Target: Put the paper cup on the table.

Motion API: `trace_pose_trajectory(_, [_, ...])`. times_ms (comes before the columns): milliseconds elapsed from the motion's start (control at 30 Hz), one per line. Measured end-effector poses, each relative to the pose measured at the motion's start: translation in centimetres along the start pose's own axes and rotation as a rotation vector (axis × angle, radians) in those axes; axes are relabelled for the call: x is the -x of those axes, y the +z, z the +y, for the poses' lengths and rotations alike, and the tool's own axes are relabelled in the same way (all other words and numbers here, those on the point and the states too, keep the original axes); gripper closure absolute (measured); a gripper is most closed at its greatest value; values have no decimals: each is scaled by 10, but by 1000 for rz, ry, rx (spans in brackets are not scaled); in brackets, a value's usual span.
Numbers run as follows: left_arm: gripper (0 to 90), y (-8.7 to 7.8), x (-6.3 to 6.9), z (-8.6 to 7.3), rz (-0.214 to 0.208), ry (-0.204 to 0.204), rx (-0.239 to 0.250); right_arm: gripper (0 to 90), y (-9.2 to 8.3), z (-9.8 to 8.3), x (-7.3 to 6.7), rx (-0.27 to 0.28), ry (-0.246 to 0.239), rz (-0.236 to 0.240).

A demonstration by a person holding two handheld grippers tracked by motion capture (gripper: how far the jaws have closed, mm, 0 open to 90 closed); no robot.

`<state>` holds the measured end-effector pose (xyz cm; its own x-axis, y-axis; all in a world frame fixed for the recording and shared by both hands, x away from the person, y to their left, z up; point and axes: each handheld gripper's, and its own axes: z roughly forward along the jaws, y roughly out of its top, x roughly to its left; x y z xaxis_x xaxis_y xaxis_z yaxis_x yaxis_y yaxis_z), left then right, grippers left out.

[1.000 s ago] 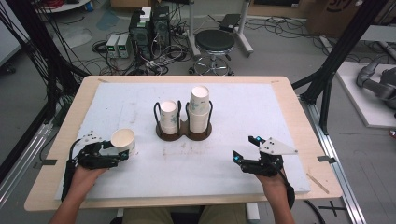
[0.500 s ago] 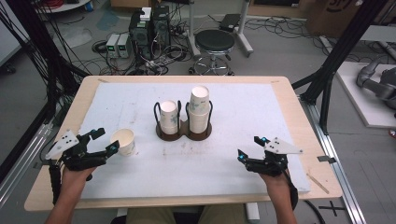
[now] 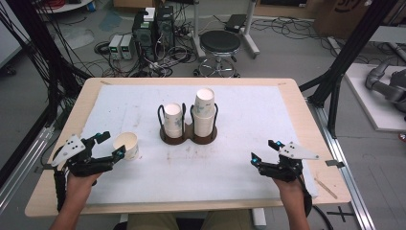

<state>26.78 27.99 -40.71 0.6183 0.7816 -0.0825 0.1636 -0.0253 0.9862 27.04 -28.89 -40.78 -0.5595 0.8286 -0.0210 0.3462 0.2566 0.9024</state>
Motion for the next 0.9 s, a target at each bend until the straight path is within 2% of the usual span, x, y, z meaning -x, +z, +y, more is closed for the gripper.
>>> trace_pose_trajectory(500, [189, 5, -1, -1, -2, 3, -4, 199, -3, -2, -2, -5, 2, -4])
trace_pose_trajectory(900, [194, 2, -4, -3, 9, -15, 1, 199, -3, -1, -3, -1, -4, -4])
